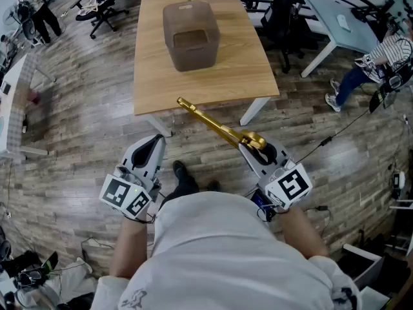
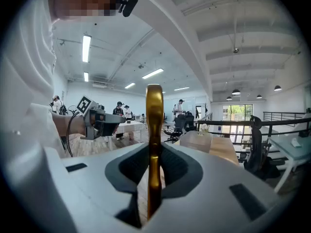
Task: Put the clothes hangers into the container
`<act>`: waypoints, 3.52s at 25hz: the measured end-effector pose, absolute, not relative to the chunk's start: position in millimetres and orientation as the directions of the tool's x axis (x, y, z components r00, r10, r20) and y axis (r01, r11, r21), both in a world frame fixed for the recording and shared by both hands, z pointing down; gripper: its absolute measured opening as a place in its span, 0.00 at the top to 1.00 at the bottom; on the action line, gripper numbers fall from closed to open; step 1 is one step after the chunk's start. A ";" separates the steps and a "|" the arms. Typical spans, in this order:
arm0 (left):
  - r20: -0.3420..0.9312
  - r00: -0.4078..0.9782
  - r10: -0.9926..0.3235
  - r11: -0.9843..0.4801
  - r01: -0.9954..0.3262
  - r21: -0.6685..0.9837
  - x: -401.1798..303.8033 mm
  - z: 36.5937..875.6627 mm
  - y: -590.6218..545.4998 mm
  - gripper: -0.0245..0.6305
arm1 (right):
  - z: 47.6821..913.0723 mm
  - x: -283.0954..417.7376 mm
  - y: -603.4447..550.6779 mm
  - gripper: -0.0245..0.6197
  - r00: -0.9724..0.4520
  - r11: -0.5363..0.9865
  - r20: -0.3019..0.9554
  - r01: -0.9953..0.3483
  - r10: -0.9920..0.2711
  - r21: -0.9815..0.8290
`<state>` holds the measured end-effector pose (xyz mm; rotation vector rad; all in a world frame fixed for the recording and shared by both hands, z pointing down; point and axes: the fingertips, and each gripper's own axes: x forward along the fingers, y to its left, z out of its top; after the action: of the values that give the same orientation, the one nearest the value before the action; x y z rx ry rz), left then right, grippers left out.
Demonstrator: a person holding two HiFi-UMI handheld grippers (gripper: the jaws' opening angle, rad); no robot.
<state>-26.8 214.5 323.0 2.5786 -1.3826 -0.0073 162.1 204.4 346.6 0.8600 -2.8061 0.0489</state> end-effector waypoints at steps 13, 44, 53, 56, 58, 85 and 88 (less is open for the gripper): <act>0.111 0.570 -0.814 -0.543 -0.815 0.204 -30.7 331.9 207.8 0.95 | 350.8 157.3 199.9 0.85 -0.805 0.828 0.222 -0.560 -0.551 0.023; 0.110 0.668 -0.736 -0.646 -0.742 0.181 -135.8 328.2 60.6 0.95 | 350.1 59.3 41.3 0.85 -0.714 0.739 0.271 -0.673 -0.646 -0.012; 0.124 0.652 -0.748 -0.626 -0.756 0.193 -122.5 334.3 18.0 0.95 | 359.0 73.8 -4.1 0.85 -0.722 0.748 0.287 -0.663 -0.630 -0.025; 0.130 0.642 -0.756 -0.615 -0.764 0.196 -105.6 333.7 2.2 0.95 | 359.6 85.4 -25.6 0.85 -0.740 0.766 0.286 -0.642 -0.609 -0.032; 0.131 0.630 -0.766 -0.603 -0.774 0.192 -93.5 332.0 -10.8 0.95 | 357.8 94.7 -43.1 0.85 -0.755 0.780 0.280 -0.625 -0.593 -0.033; 0.156 0.559 -0.814 -0.533 -0.827 0.179 -66.8 342.8 -142.1 0.95 | 368.1 95.1 -201.6 0.85 -0.821 0.842 0.296 -0.533 -0.489 -0.088; 0.154 0.571 -0.806 -0.545 -0.818 0.183 -79.0 341.9 -160.3 0.95 | 367.7 77.7 -221.2 0.85 -0.811 0.835 0.308 -0.545 -0.498 -0.084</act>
<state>-79.0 -160.3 341.9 2.5706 -1.3528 0.0753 77.7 -221.2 367.7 0.7955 -2.7414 0.2439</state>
